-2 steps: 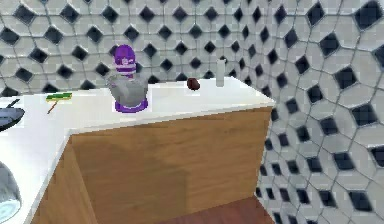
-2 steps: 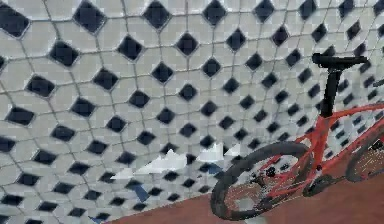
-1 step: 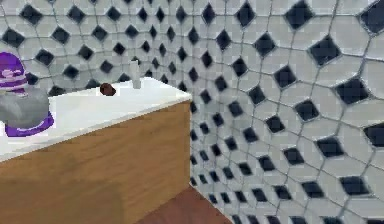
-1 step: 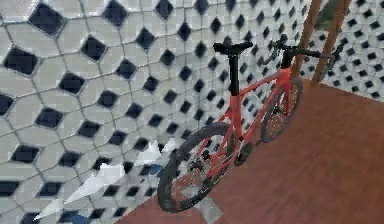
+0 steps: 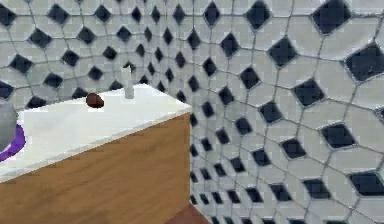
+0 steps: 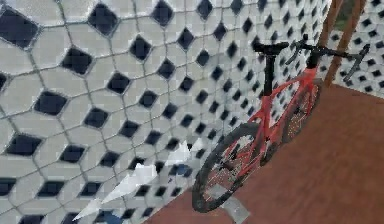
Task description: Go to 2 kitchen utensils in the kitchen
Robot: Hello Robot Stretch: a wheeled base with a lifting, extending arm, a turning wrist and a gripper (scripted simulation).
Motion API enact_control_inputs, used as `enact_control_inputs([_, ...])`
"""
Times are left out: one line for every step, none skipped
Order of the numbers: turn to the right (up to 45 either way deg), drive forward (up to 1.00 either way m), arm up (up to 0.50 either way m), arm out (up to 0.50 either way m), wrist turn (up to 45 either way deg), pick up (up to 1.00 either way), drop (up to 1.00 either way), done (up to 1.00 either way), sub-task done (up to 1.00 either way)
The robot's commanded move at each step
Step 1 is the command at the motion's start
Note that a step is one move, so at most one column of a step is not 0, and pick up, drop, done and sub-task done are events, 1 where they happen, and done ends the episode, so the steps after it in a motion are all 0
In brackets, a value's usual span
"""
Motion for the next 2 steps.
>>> enact_control_inputs([-45.0,0.0,0.0,0.0,0.0,0.0,0.0,0.0,0.0])
enact_control_inputs([0.0,0.0,0.0,0.0,0.0,0.0,0.0,1.0,0.0])
